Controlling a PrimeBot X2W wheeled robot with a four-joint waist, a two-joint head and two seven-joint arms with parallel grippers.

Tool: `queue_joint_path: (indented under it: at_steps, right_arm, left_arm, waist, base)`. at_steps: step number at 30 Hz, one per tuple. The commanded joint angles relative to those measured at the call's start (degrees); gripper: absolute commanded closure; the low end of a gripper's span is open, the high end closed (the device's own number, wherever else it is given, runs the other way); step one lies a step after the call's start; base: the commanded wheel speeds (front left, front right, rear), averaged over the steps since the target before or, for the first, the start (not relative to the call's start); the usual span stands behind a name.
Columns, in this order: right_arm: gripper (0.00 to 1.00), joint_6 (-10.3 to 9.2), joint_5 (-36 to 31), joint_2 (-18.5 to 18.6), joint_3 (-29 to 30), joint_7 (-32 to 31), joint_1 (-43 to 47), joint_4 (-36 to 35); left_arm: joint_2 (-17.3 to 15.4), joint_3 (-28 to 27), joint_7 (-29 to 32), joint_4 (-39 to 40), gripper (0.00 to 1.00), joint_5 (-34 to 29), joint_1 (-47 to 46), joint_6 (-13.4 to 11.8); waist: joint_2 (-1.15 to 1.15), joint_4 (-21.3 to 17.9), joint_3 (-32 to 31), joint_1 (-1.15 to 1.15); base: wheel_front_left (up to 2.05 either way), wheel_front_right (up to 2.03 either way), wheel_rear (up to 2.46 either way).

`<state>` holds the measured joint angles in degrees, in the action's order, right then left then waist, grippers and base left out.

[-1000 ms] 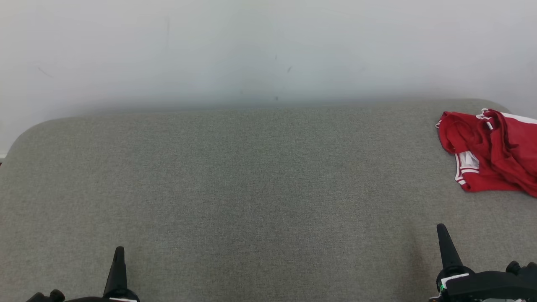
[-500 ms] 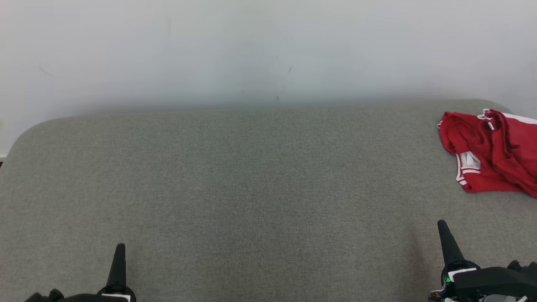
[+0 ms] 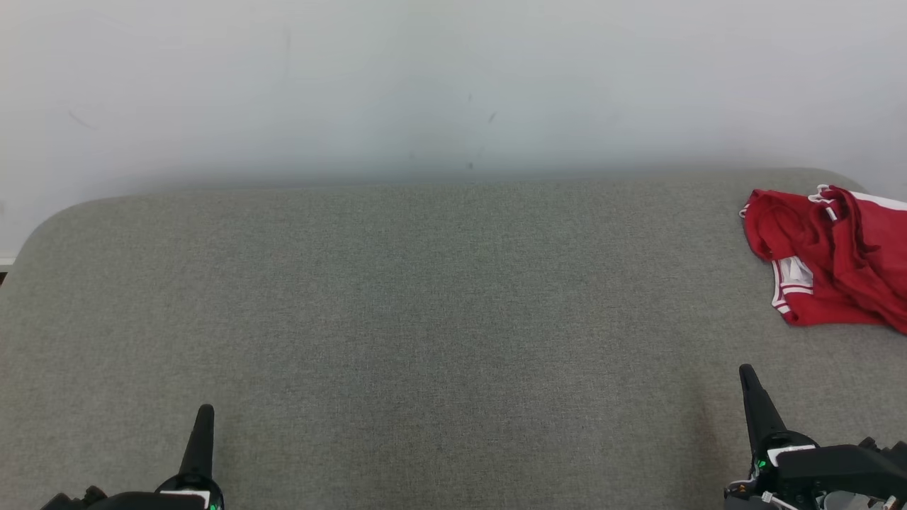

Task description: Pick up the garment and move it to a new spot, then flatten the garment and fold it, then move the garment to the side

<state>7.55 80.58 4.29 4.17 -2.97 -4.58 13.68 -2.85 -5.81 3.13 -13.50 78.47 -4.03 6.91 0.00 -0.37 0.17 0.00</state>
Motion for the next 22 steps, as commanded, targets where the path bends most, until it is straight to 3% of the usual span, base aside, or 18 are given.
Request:
queue_joint_path:
  at_steps: [1,22]
  right_arm:
    - [1.00,-0.09,1.08,-0.17,0.26,-0.15,-0.50,-0.23]
    - [1.00,-0.11,8.95,-0.92,1.60,-2.54,-1.31,0.18]
  left_arm:
    - [-0.08,-0.18,0.27,0.14,1.00,1.11,-1.15,0.23]
    - [-0.06,-0.66,2.63,-0.38,1.00,10.24,-2.26,0.65]
  waist:
    - [0.00,0.01,0.00,0.00]
    - [0.00,0.25,0.00,0.00]
  base:
    - [0.00,0.00,0.00]
    - [0.00,0.00,0.00]
